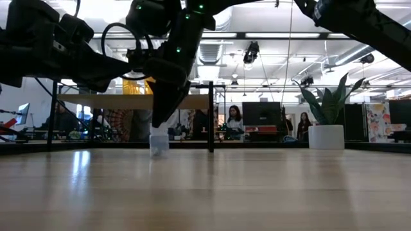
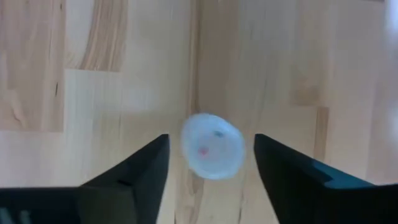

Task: Pick and place medicine bottles onto shelf by color
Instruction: Put the transparent pill bottle aligned with the other transparent pill bottles on the shelves

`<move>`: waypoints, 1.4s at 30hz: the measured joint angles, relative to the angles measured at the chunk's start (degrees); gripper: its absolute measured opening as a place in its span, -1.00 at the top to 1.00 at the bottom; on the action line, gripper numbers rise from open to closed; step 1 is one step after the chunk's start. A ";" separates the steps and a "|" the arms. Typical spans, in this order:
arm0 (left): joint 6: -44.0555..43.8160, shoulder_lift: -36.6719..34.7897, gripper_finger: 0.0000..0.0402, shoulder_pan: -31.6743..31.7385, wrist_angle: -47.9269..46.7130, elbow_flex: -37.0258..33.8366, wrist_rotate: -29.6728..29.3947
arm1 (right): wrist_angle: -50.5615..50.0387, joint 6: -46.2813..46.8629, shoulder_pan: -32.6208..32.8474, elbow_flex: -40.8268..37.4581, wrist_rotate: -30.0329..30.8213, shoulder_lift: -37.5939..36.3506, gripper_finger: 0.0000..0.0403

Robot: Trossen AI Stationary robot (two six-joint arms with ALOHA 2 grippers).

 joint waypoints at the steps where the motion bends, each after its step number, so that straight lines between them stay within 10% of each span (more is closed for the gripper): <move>1: 0.00 0.00 0.81 0.00 0.11 0.00 0.00 | 0.00 0.00 0.00 0.10 0.05 -0.02 -0.15; 8: 0.02 0.01 0.81 -0.05 0.02 -0.02 0.59 | -1.95 -1.07 0.34 0.21 3.27 -2.24 -0.30; 15: -2.43 1.74 0.81 -0.07 -0.18 0.08 0.88 | -4.13 -3.63 4.41 -5.19 16.11 -13.25 0.15; 24: -2.82 8.65 0.81 -0.04 -4.41 6.47 0.93 | 28.19 1.58 5.62 -49.99 12.51 -37.69 0.92; 33: -8.74 13.06 0.75 0.00 -30.26 20.34 -5.20 | 64.94 6.52 5.79 -86.57 11.57 -57.60 0.94; 42: -13.36 19.06 0.30 0.00 -52.08 34.45 -6.67 | 80.82 7.65 5.79 -103.94 11.79 -66.80 0.94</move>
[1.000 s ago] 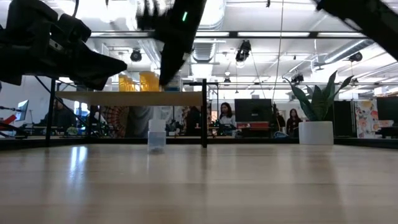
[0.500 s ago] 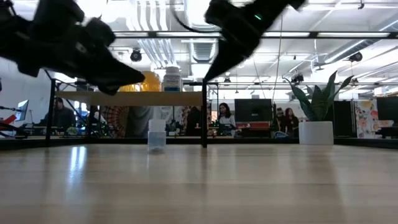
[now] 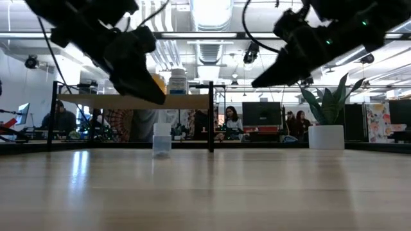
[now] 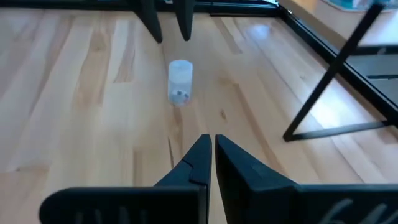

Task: Pick and place medicine bottles onto shelf by color
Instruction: Put the transparent pill bottle aligned with the other transparent pill bottles on the shelves

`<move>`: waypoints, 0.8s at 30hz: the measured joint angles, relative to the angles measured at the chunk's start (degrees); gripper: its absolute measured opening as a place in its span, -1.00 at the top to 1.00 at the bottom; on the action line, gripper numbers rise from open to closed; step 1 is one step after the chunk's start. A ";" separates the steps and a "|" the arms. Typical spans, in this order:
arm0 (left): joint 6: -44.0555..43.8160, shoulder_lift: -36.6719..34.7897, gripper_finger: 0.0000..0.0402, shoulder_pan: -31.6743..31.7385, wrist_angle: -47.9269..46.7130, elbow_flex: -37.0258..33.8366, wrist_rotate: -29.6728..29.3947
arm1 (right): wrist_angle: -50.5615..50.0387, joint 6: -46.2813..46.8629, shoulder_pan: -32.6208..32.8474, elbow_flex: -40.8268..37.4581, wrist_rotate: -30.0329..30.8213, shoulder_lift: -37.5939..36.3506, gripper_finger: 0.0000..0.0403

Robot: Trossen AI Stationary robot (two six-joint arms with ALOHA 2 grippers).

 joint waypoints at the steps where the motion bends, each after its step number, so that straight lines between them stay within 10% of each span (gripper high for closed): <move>1: 0.03 1.23 0.24 0.00 -0.63 0.81 0.00 | 0.87 -0.07 0.00 -1.07 0.00 -0.48 0.94; 12: -0.01 10.73 -0.19 0.00 -2.04 4.47 -4.69 | 3.15 -0.17 0.00 -5.18 0.11 -2.12 0.94; 24: -1.47 15.53 0.07 0.00 -1.19 4.45 -4.51 | 3.52 -0.76 0.00 -5.28 0.09 -2.10 0.94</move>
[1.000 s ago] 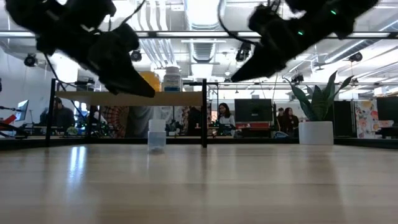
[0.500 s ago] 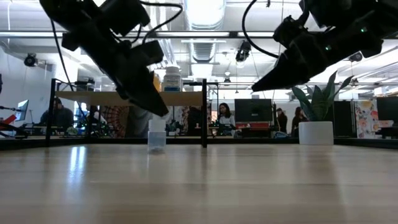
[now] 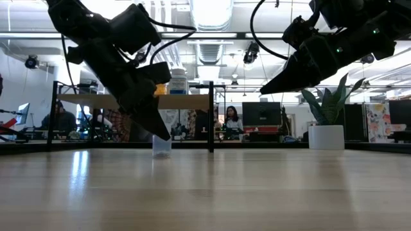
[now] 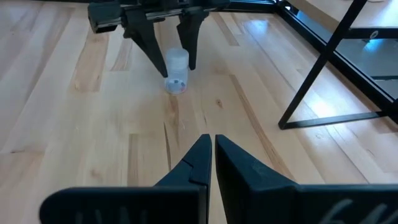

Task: Pick and place medicine bottles onto shelf by color
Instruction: Put the transparent pill bottle aligned with the other transparent pill bottles on the shelves

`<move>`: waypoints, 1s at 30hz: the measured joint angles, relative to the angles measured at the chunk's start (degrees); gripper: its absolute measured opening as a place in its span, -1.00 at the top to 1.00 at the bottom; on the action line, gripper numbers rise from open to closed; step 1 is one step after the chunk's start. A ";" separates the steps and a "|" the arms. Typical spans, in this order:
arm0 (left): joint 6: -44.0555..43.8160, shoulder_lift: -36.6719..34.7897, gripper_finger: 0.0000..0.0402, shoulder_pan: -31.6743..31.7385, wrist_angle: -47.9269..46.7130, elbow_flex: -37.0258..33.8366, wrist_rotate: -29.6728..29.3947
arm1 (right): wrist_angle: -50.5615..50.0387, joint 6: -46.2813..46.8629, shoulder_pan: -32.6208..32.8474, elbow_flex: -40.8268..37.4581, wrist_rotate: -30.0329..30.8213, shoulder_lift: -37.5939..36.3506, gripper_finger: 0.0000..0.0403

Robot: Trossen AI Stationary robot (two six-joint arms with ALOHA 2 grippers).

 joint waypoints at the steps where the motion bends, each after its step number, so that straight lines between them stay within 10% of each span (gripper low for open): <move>1: 0.01 0.07 0.13 0.00 0.06 0.00 0.01 | 0.00 0.00 0.00 0.00 0.00 0.00 0.94; 11: 0.15 -6.18 0.40 0.02 -2.91 -0.02 0.00 | -0.02 0.02 0.00 0.00 -0.10 0.02 0.94; 30: -33.78 -39.93 0.36 1.16 -54.49 5.73 -21.22 | -0.04 0.24 0.00 -0.85 -0.36 0.04 0.94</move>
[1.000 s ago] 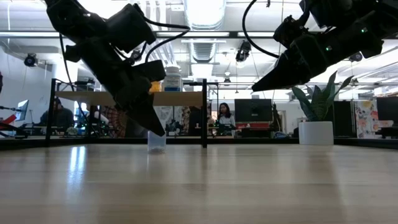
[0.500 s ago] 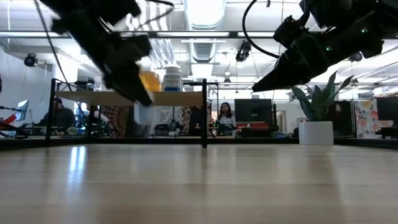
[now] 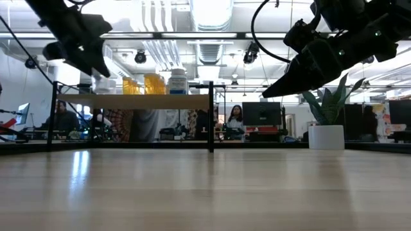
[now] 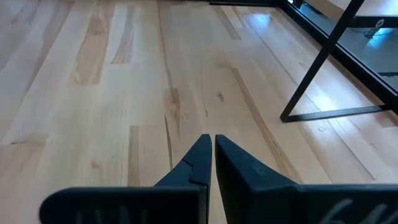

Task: Pick and place medicine bottles onto shelf by color
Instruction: Put the transparent pill bottle aligned with the other transparent pill bottles on the shelves

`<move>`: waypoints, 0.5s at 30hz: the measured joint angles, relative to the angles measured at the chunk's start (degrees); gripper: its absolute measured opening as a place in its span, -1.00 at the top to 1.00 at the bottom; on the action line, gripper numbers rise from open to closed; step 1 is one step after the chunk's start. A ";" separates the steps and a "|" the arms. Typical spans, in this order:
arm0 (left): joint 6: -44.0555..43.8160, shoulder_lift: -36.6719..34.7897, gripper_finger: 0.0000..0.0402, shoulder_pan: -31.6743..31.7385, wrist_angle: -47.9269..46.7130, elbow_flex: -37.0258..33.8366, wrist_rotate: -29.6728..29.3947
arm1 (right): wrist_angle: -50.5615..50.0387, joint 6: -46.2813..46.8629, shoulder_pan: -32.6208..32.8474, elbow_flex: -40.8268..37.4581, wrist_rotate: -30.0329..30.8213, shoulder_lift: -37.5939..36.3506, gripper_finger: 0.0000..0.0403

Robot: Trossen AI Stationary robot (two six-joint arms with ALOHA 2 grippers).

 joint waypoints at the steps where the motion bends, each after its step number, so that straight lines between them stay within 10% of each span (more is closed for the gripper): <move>1: -0.68 -0.52 0.36 0.59 -1.17 0.01 -0.39 | 0.00 0.00 0.00 0.00 0.01 0.00 0.94; 15: 13.43 -0.50 0.35 22.44 -3.43 4.29 1.27 | 1.32 0.60 0.25 0.00 -1.53 0.00 0.94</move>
